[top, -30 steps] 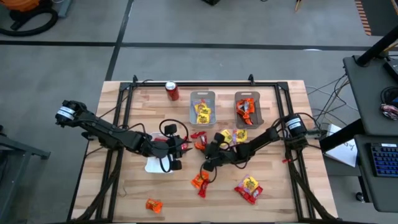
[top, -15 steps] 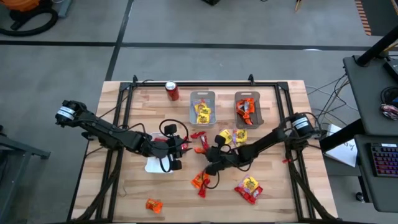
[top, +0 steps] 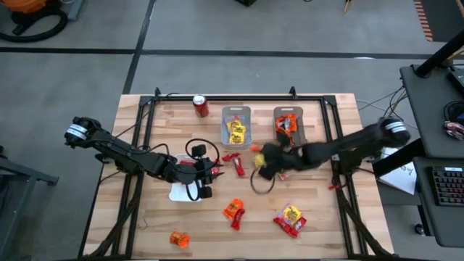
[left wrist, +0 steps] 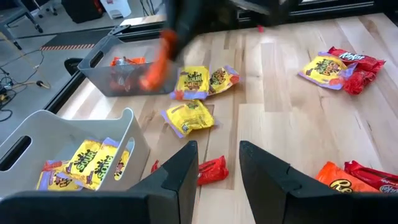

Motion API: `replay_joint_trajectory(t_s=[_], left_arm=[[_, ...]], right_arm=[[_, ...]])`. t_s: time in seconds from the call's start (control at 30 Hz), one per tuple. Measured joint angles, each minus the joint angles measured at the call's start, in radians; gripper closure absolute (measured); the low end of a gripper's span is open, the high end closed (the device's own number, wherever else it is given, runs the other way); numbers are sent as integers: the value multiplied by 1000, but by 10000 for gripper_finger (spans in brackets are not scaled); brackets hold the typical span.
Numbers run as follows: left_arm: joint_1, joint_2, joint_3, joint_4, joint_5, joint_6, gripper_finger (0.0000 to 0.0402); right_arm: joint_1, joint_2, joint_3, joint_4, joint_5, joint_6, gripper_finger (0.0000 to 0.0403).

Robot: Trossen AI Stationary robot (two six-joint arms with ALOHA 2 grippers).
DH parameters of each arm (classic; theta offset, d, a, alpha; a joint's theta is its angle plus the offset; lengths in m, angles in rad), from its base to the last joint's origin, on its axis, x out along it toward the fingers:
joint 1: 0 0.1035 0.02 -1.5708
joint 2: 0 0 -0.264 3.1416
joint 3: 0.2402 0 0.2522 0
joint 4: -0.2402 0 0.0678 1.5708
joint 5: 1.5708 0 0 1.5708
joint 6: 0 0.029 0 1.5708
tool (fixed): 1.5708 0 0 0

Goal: Sort candy
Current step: Put the orange candy into the black bin, then put the red candy into the white bin

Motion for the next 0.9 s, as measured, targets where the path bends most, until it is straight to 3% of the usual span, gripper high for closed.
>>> replay_joint_trajectory(t_s=[0.23,0.5,0.9], left_arm=[[0,0,0,12,0,0,299],[0,0,0,21,0,0,299],[0,0,0,20,0,-26,299]], right_arm=[[-246,-145,-30,-377,6,181,380],[-465,-154,-128,-222,18,-29,365],[-528,-143,-139,-101,-9,-76,301]])
